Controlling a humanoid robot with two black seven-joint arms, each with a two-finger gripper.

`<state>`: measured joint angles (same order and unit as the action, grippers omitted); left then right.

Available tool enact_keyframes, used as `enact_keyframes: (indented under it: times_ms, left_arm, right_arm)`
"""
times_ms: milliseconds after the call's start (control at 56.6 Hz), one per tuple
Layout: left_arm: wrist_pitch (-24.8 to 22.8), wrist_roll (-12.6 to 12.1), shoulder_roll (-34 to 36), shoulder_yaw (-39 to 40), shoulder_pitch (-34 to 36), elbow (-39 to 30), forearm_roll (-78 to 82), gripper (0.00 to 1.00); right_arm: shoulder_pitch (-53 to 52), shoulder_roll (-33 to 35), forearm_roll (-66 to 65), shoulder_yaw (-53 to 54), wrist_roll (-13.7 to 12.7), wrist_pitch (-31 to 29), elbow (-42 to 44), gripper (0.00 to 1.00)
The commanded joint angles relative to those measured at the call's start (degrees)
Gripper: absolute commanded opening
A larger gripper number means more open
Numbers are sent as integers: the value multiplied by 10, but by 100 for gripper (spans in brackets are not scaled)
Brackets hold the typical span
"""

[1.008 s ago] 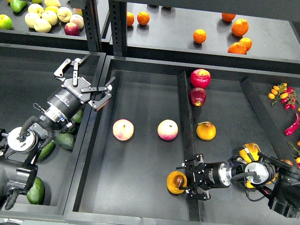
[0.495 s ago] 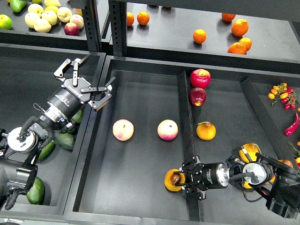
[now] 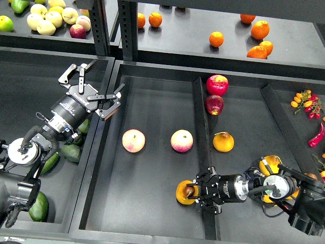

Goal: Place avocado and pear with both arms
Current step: 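Lower the right gripper onto the orange fruit and close it, then carry the orange fruit into the compartment of orange fruits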

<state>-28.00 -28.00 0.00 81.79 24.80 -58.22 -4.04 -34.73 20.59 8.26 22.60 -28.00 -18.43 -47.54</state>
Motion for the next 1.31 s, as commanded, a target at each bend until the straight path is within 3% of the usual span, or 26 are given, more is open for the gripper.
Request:
enact_keyframes:
  times_ms: [0, 177, 619, 1290]
  left_arm:
    - [0, 0, 0, -3, 1, 0, 0, 99]
    - [0, 0, 0, -8, 2, 1, 0, 99]
    - [0, 0, 0, -13, 2, 6, 0, 99]
    - [0, 0, 0, -14, 3, 3, 0, 99]
  right_arm:
    - [-1, 19, 2, 24, 0, 2, -25, 18]
    - [-3, 69, 21, 30, 0, 5, -73, 18]
    - [9, 285, 92, 22, 0, -17, -186, 19]
    - [132, 291, 27, 19, 0, -26, -172, 20]
